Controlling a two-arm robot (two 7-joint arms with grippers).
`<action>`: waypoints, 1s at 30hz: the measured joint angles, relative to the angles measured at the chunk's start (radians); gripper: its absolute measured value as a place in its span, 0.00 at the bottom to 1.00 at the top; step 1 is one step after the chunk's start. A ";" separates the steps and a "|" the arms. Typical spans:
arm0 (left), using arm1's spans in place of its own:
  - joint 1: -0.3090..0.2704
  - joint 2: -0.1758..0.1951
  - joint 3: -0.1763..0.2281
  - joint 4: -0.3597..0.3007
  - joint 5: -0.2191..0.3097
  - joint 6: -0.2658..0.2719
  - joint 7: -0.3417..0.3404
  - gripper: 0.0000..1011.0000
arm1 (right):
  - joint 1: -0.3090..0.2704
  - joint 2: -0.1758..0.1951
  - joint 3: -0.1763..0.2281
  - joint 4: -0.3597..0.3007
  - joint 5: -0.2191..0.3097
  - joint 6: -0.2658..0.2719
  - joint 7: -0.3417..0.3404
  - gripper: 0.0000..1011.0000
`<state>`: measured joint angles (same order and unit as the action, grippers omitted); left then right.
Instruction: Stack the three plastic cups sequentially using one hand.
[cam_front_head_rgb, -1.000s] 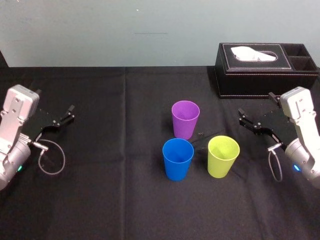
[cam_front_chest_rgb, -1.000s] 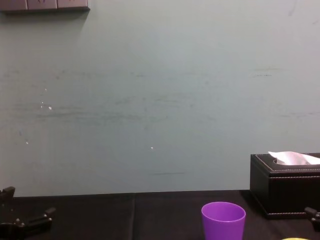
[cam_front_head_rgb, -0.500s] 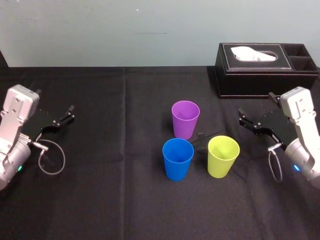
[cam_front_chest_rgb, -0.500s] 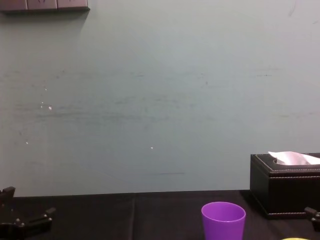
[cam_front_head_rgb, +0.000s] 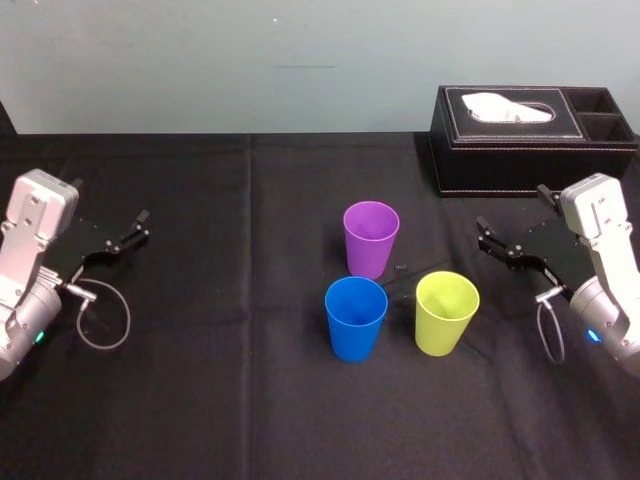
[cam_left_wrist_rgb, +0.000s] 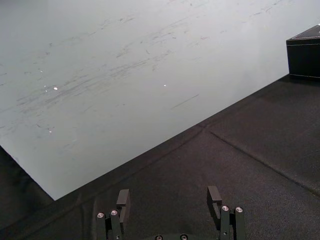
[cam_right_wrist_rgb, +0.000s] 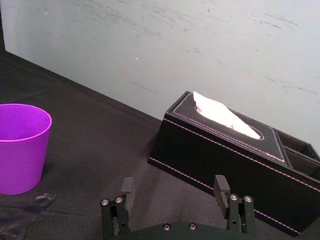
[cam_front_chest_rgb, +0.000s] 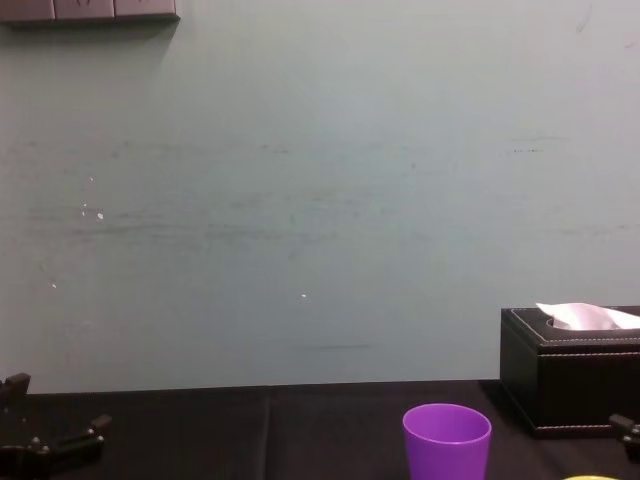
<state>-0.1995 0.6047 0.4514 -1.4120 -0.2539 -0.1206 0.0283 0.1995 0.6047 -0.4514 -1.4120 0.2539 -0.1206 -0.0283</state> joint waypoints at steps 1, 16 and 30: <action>0.000 0.000 0.000 0.000 0.000 0.000 0.000 1.00 | 0.000 0.000 0.000 0.000 0.000 0.000 0.000 0.99; 0.000 0.000 0.000 0.000 0.000 0.000 0.000 1.00 | -0.004 -0.001 0.006 -0.001 0.000 0.004 0.002 0.99; 0.000 0.000 0.000 0.000 0.000 0.000 0.000 1.00 | -0.151 0.072 0.134 -0.101 0.147 0.025 0.112 0.99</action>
<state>-0.1995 0.6047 0.4514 -1.4120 -0.2539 -0.1205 0.0282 0.0486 0.6768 -0.3170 -1.5130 0.4014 -0.0958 0.0839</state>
